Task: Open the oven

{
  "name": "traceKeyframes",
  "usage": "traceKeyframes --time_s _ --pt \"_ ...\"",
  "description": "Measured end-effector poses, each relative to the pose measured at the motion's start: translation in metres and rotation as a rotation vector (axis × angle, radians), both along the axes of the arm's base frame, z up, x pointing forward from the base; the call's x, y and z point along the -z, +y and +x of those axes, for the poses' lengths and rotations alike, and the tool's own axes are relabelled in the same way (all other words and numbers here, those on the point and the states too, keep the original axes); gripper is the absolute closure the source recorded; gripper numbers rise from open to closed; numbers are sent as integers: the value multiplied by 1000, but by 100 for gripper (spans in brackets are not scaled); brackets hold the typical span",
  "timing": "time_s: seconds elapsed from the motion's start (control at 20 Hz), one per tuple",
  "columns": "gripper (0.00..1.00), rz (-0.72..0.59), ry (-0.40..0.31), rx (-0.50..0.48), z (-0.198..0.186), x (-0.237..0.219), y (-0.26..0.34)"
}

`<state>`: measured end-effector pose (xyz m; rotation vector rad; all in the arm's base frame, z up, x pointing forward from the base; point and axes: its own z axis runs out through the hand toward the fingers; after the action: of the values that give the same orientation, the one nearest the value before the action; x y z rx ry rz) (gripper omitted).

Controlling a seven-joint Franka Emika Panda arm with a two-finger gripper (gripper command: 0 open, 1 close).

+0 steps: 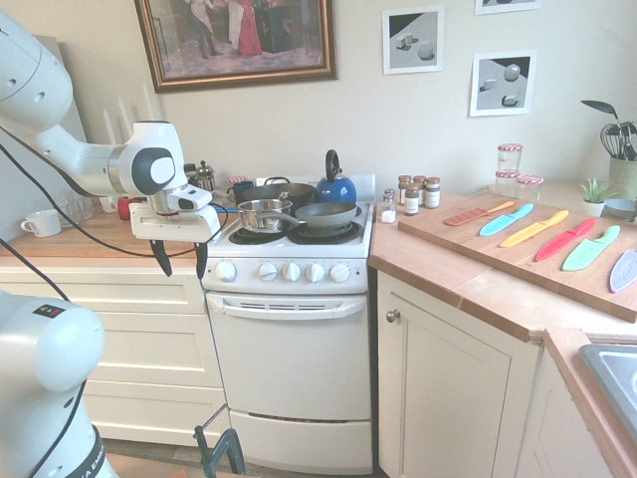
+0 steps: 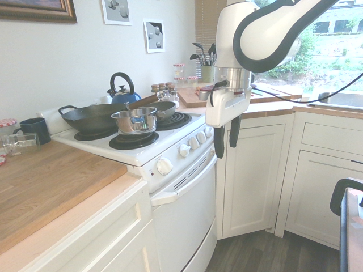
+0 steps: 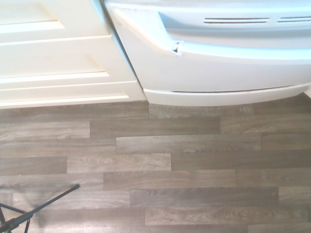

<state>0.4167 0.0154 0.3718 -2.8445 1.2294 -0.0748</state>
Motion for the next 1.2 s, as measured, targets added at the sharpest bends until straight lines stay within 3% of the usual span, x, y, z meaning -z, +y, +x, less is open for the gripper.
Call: traceKeyframes --time_s 0.2,0.4,0.7,1.05,1.2 --pt "0 16 23 17 3 17 -5" --pt "0 38 74 150 17 91 -29" --pt "0 34 -62 193 66 171 -63" --pt "0 4 -140 216 136 185 -91" --pt "0 1 -124 213 142 185 -91"
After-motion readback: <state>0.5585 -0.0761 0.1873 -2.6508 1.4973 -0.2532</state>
